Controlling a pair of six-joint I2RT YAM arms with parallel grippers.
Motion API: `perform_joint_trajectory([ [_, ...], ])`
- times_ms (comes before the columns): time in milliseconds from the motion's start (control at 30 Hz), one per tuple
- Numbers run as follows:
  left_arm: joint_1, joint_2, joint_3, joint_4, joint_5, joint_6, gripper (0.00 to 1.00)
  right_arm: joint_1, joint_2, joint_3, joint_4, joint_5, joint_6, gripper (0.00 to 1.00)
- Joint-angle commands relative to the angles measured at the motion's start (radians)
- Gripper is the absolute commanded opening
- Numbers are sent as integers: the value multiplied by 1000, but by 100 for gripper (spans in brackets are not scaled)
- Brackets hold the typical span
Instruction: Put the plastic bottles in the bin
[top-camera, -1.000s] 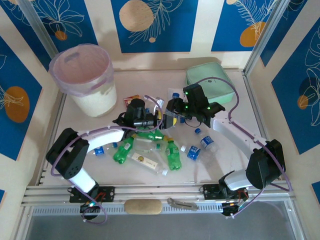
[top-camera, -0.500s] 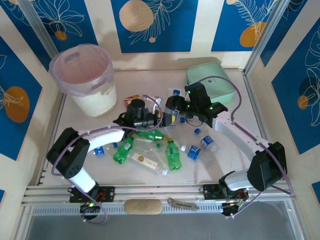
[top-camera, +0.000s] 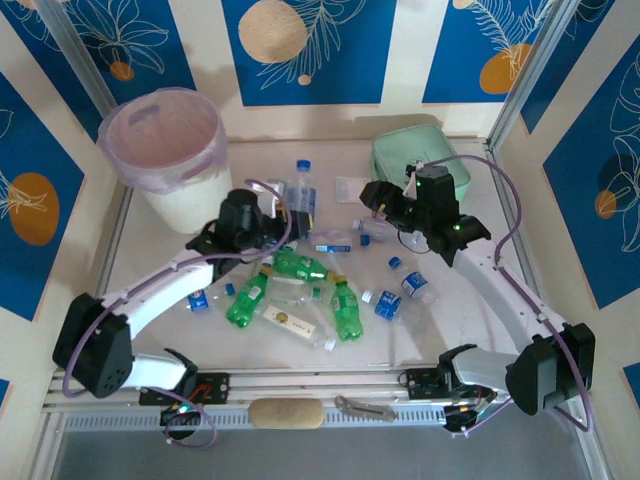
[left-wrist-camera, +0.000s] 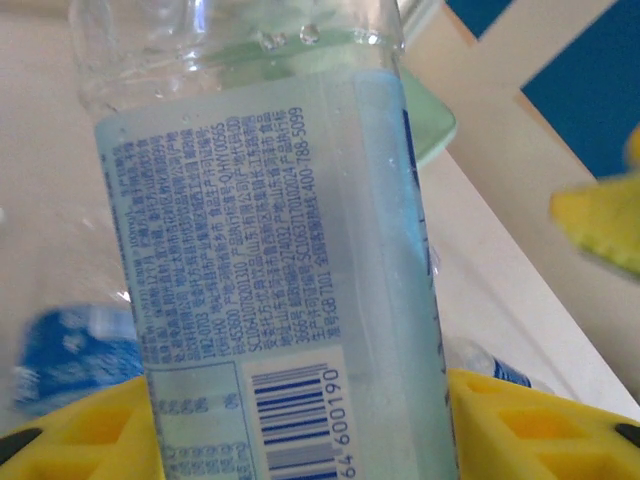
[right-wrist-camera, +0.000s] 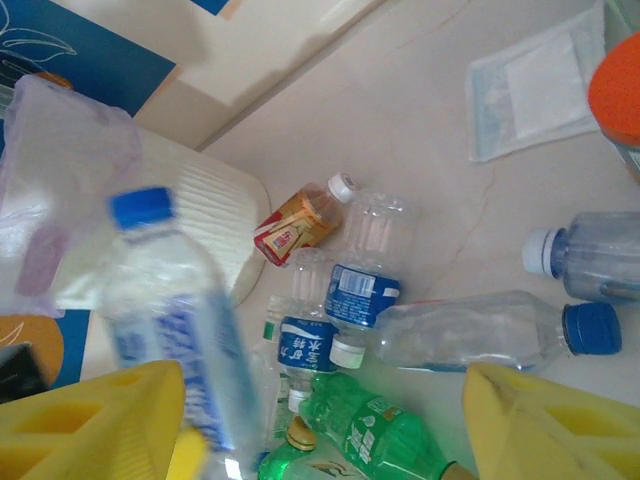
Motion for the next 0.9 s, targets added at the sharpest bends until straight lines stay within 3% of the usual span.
perform_joint_trajectory([
  [0, 78, -67, 151, -182, -56, 95, 50, 1, -20, -46, 39, -16, 25, 74],
  [267, 282, -27, 486, -411, -56, 192, 50, 21, -31, -125, 86, -15, 47, 74],
  [600, 530, 236, 932, -682, -44, 216, 50, 24, -76, -161, 55, 16, 33, 74],
  [867, 649, 382, 1082, -908, -96, 238, 49, 22, -129, -196, 38, 46, 2, 75],
])
